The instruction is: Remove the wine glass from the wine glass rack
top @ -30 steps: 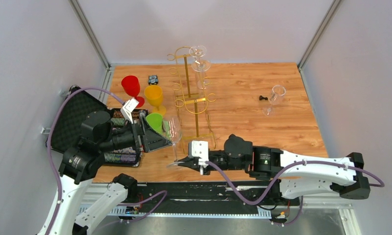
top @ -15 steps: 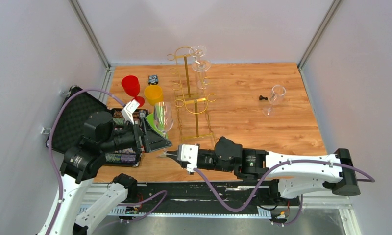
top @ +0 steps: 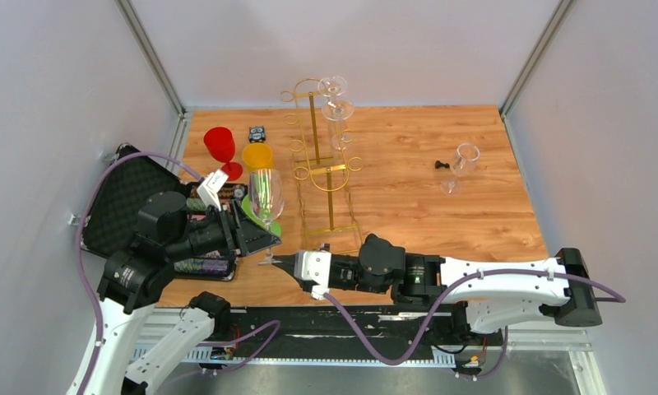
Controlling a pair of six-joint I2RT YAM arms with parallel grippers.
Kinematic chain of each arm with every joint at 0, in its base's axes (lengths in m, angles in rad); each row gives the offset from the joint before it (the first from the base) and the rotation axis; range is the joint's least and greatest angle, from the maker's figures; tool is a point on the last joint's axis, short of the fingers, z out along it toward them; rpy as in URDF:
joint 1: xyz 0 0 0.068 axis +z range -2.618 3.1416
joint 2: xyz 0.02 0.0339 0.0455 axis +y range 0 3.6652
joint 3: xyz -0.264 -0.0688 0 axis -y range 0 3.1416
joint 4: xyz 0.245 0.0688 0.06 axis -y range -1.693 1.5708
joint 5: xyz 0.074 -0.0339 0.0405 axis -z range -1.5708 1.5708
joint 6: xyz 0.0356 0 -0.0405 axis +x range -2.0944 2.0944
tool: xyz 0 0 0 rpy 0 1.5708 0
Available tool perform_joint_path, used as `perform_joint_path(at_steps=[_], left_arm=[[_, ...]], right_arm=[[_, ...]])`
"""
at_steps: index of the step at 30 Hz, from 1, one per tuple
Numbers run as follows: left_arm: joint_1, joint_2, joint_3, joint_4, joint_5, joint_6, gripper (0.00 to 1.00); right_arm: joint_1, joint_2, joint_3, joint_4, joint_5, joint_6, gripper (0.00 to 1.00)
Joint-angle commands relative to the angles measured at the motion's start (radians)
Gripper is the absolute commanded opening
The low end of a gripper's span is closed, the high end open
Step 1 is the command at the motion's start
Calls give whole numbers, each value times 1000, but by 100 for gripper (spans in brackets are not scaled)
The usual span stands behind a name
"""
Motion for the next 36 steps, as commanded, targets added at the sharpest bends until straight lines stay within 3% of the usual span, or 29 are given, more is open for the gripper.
perform_joint_path(at_steps=[1, 6, 14, 18, 22, 25, 30, 36], left_arm=[[-2, -8, 3, 42, -3, 4, 54], [-1, -5, -3, 52, 10, 7, 40], [-1, -6, -30, 78, 44, 31, 1], [-2, -2, -30, 78, 43, 52, 0], [-1, 2, -31, 70, 34, 80, 0], [-1, 4, -32, 61, 28, 105, 0], [-2, 17, -17, 25, 22, 181, 0], [-1, 50, 11, -29, 71, 343, 0]], right_arm=[[13, 9, 25, 101, 12, -50, 0], [13, 15, 25, 106, 15, -51, 0], [14, 8, 24, 108, 31, -49, 0], [14, -7, 26, 85, 46, -42, 1], [13, -44, 11, 46, 48, -27, 35], [12, -77, 17, -5, 43, 2, 50], [-1, -118, 68, -140, 34, 69, 56], [-82, -93, 236, -427, -19, 159, 60]])
